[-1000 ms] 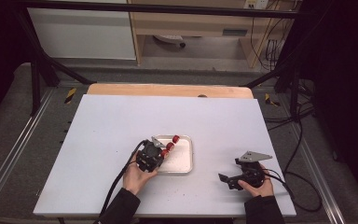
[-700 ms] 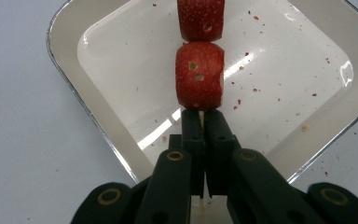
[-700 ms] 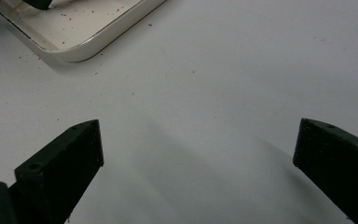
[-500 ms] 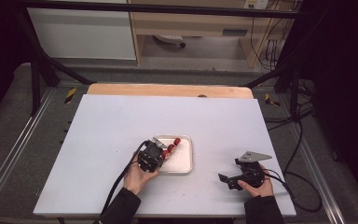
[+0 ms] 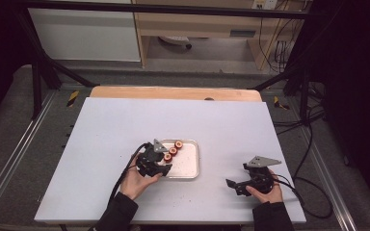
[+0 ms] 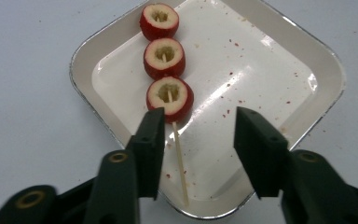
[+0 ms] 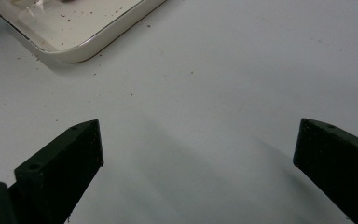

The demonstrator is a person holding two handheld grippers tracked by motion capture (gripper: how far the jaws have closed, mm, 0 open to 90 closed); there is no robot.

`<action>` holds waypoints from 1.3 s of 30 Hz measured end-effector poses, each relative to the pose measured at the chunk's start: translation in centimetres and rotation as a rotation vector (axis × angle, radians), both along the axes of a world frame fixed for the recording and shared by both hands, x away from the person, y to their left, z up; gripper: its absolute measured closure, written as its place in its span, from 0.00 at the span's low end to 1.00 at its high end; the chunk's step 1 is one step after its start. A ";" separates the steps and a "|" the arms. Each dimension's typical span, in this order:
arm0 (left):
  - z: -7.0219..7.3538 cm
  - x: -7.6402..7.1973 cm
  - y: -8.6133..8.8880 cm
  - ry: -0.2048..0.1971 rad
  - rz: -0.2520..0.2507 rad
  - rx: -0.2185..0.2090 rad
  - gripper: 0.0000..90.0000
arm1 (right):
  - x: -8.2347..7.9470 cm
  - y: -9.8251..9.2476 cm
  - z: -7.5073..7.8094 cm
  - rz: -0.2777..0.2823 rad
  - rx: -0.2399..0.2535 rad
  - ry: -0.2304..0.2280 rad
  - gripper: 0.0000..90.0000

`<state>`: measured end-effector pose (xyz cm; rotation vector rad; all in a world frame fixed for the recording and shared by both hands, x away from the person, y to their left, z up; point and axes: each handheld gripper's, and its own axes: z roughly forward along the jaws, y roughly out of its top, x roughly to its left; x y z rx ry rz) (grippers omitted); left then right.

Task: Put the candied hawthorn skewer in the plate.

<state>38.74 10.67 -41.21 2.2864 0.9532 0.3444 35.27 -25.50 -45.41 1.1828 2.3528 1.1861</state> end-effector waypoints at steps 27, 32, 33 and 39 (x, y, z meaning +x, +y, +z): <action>-1.2 -3.9 11.1 -0.084 0.040 -0.127 0.08 | 0.0 0.0 0.0 -0.004 0.000 0.002 0.01; -2.4 -4.8 13.0 -0.092 0.070 -0.151 0.08 | 0.0 0.0 -0.1 0.000 -0.005 0.009 0.01; -2.6 -4.9 13.3 -0.090 0.072 -0.153 0.08 | 0.0 0.0 -0.1 0.002 -0.006 0.009 0.01; -3.3 -5.2 14.7 -0.087 0.083 -0.160 0.08 | -0.1 0.1 -0.1 0.004 -0.008 0.014 0.01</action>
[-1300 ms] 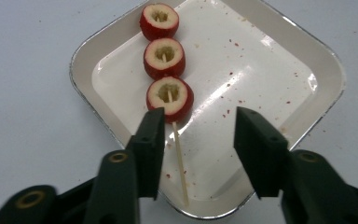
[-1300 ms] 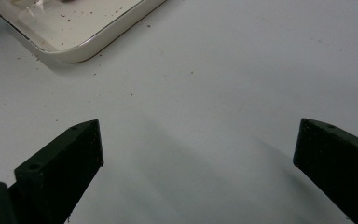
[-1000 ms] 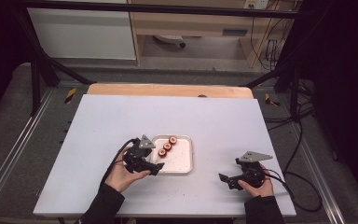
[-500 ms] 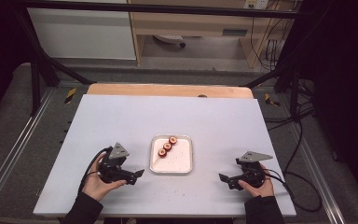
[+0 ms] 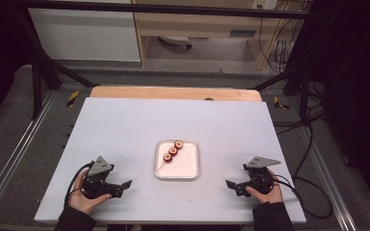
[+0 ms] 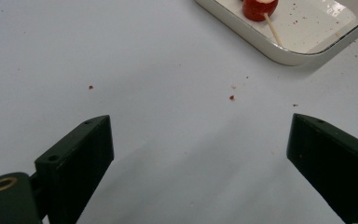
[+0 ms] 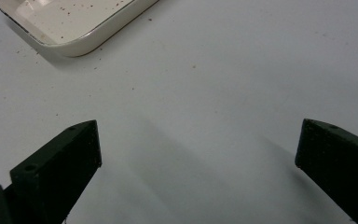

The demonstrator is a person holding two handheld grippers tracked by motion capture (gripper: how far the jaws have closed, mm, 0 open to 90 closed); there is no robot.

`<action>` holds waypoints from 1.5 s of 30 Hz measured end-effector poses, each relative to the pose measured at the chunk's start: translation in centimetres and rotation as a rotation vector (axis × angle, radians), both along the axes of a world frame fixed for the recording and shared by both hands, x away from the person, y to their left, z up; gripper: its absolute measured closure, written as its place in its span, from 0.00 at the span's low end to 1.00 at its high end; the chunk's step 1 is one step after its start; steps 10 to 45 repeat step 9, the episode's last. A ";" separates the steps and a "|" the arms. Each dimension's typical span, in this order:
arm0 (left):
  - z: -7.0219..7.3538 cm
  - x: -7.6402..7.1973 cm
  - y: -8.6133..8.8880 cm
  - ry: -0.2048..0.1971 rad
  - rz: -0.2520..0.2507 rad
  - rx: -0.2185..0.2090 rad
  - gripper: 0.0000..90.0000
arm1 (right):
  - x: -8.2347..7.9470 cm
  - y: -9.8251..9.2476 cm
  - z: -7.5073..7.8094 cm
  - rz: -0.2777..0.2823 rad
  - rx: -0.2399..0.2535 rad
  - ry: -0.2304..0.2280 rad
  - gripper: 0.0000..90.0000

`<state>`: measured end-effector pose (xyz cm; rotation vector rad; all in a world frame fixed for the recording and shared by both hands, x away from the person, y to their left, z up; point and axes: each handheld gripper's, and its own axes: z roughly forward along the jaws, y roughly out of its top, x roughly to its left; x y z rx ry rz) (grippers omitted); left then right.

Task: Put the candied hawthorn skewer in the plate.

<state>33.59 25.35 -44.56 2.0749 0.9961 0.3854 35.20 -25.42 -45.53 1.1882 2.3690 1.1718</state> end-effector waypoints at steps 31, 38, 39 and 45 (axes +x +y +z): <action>-0.5 0.1 0.5 0.014 0.005 0.012 0.09 | 0.0 0.0 0.0 0.004 -0.005 0.000 0.01; -0.5 0.1 0.5 0.014 0.005 0.012 0.09 | 0.0 0.0 0.0 0.004 -0.005 0.000 0.01; -0.5 0.1 0.5 0.014 0.005 0.012 0.09 | 0.0 0.0 0.0 0.004 -0.005 0.000 0.01; -0.5 0.1 0.5 0.014 0.005 0.012 0.09 | 0.0 0.0 0.0 0.004 -0.005 0.000 0.01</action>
